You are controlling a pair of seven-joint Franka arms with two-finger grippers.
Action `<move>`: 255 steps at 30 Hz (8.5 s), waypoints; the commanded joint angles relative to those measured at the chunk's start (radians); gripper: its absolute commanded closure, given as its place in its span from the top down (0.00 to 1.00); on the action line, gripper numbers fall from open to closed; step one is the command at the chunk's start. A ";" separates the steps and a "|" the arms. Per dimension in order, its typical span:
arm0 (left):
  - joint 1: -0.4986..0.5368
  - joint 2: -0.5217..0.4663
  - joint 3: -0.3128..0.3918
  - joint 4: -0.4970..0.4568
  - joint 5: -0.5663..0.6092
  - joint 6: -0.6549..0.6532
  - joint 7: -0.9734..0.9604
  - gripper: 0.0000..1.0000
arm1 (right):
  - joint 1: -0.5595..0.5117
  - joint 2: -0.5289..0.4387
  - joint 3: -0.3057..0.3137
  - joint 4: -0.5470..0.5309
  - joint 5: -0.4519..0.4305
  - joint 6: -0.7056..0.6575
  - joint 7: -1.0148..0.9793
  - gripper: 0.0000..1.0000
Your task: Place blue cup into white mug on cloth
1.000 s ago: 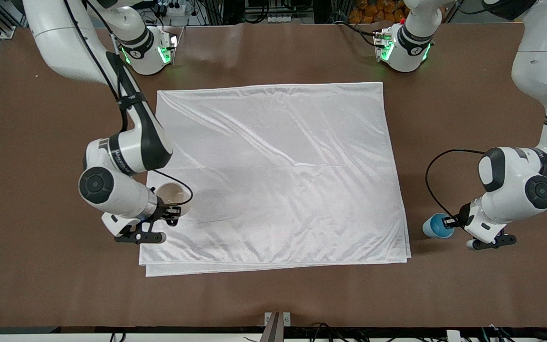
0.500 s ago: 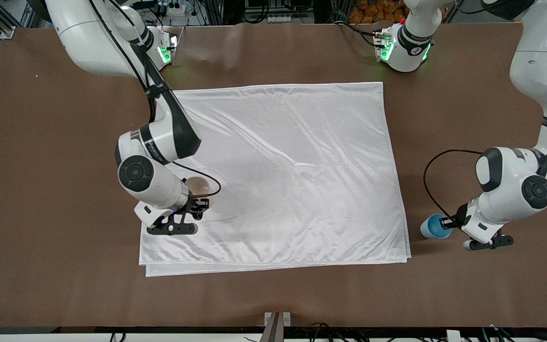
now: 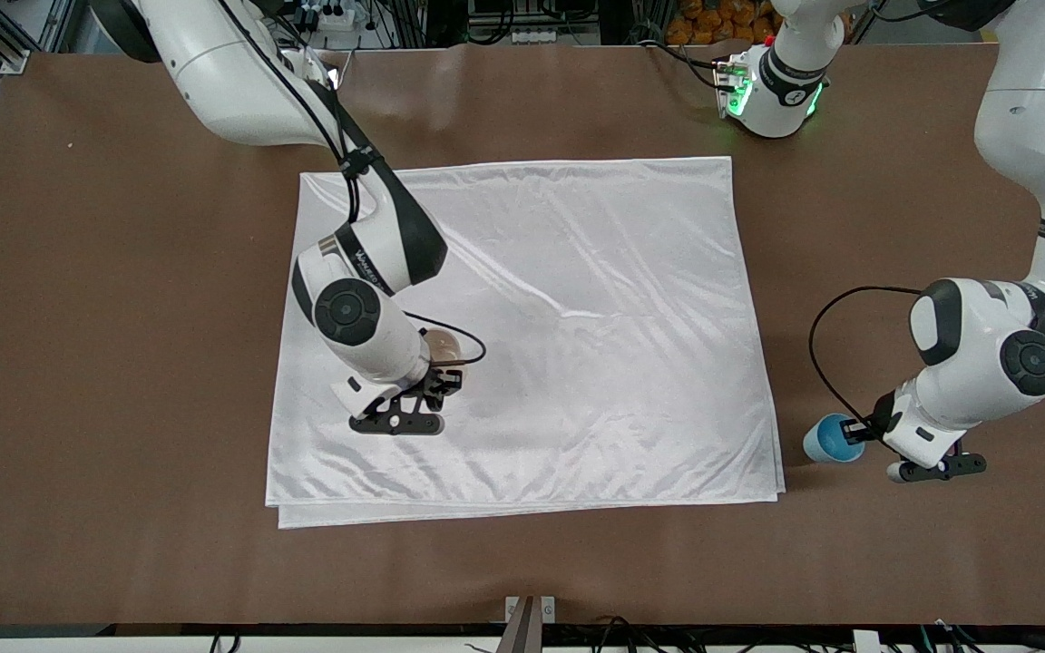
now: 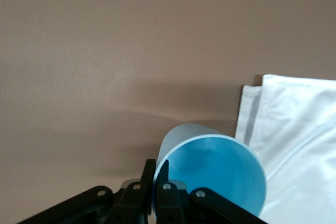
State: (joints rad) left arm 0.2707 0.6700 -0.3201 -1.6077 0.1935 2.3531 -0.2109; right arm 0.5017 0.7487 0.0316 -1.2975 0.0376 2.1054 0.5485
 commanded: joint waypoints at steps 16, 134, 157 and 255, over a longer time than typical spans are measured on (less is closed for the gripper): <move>-0.025 -0.122 -0.039 -0.014 0.027 -0.049 -0.011 0.00 | 0.123 0.093 -0.004 0.116 0.010 -0.012 0.126 0.00; -0.591 -0.224 -0.172 0.018 0.021 -0.275 -0.734 0.00 | -0.404 -0.207 -0.035 -0.032 -0.081 -0.268 -0.487 1.00; -0.682 -0.082 -0.158 0.018 0.092 -0.130 -0.869 0.00 | -0.419 -0.488 -0.035 -0.295 -0.079 -0.262 -0.484 1.00; -0.650 -0.322 -0.005 0.060 0.098 -0.253 -0.831 1.00 | -0.494 -0.796 -0.058 -0.250 -0.061 -0.568 -0.476 1.00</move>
State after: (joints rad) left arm -0.3934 0.3952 -0.3220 -1.5247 0.2610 2.1399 -1.0419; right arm 0.0096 -0.0415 -0.0304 -1.5463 -0.0239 1.5462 0.0705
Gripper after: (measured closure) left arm 0.000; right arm 0.000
